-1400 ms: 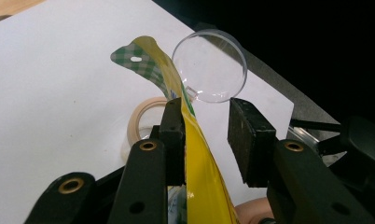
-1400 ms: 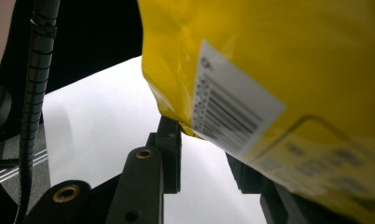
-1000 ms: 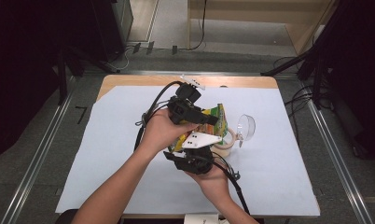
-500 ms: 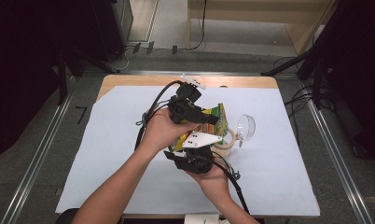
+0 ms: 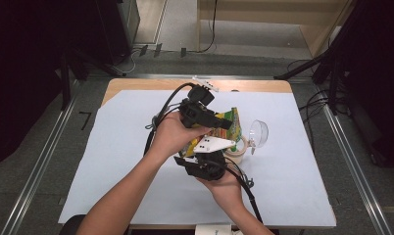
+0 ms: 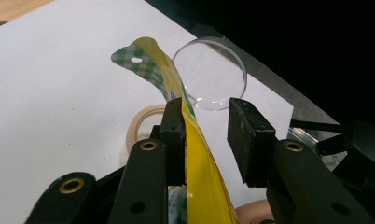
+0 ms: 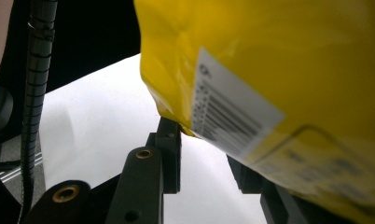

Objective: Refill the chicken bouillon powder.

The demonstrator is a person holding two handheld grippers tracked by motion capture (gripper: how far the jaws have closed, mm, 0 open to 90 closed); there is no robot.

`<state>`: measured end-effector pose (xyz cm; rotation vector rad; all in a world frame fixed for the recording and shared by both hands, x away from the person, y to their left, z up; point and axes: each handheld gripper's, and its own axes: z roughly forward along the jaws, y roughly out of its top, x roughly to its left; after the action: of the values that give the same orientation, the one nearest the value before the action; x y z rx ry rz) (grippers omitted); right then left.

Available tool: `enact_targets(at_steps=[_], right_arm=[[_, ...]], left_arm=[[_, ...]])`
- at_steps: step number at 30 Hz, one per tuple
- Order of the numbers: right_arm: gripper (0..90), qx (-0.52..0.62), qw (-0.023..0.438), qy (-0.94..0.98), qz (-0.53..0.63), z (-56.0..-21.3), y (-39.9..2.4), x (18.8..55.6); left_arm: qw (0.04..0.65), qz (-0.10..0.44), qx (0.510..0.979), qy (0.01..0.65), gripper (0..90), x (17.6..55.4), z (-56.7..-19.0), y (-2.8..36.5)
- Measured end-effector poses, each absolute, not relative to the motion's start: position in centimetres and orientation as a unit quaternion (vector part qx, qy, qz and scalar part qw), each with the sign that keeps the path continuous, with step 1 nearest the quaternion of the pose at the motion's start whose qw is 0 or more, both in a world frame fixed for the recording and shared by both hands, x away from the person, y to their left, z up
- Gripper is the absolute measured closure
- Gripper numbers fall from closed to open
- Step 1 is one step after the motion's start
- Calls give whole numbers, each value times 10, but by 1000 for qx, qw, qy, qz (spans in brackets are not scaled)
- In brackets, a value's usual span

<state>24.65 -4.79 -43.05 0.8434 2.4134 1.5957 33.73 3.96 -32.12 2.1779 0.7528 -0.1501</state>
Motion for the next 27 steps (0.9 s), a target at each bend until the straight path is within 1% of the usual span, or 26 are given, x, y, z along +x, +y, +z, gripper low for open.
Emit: enact_targets(at_steps=[9,13,18,21,23,27], right_arm=[[694,283,69,799,527,-429,-52,246],[670,286,70,798,525,-429,-53,246],[685,287,72,799,524,-429,-53,246],[687,287,69,798,526,-429,-52,246],[693,290,56,794,532,-430,-52,247],[694,287,55,794,533,-430,-51,248]], left_arm=[[406,-64,863,295,692,340,-321,35],[403,-65,862,299,691,342,-322,33],[403,-64,862,300,690,343,-322,34],[403,-62,862,301,691,342,-322,34],[401,-57,864,300,690,339,-320,34],[401,-49,864,301,689,337,-319,36]])
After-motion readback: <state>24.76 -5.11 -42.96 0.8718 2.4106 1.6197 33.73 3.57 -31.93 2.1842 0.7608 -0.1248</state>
